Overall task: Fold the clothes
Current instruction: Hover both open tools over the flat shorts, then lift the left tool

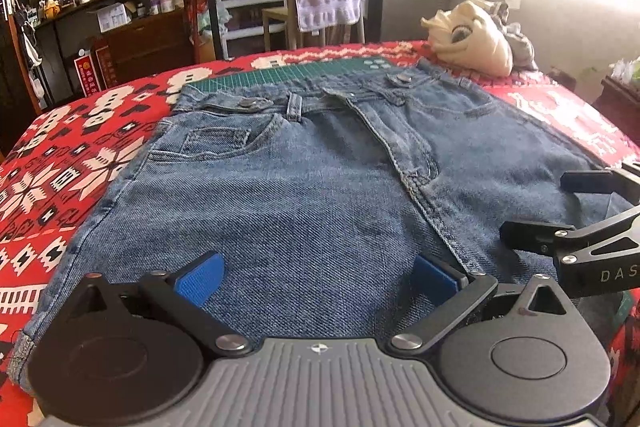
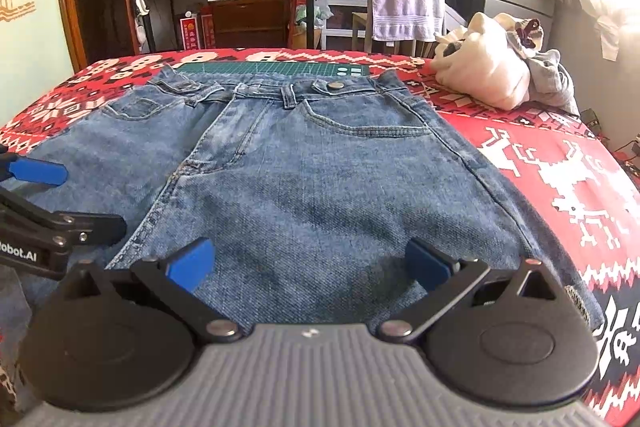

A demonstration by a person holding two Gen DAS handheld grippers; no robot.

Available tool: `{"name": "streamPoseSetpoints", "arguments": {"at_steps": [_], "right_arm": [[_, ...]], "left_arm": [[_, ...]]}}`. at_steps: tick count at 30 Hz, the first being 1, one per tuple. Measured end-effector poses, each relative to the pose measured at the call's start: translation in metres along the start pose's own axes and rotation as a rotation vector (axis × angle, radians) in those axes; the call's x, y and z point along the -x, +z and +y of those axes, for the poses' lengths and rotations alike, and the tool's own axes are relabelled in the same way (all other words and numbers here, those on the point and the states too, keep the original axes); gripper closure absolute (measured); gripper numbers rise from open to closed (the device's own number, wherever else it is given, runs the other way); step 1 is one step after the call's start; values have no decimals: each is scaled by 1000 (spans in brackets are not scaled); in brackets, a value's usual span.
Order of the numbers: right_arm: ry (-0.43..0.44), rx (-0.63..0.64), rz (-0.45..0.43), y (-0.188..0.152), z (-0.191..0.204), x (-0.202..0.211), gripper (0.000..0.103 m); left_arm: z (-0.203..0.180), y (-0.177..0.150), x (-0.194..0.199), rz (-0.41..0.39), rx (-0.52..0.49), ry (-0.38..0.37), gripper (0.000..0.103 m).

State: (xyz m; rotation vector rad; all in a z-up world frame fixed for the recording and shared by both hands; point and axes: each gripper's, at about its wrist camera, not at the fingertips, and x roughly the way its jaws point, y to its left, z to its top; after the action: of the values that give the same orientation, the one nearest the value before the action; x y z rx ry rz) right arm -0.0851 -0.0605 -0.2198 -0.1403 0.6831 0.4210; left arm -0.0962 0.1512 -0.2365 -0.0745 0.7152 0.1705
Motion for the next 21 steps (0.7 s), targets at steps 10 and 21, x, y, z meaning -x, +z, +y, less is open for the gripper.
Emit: {"name": "streamPoseSetpoints", "arguments": {"at_steps": [10,21], "right_arm": [[10,1,26,4,-2,0,1],[65,-47,37,13,-6,7,13]], "left_arm": [[68,15,28,-5,227,-78,61],[180,-4,66,3,313,-19,61]]}}
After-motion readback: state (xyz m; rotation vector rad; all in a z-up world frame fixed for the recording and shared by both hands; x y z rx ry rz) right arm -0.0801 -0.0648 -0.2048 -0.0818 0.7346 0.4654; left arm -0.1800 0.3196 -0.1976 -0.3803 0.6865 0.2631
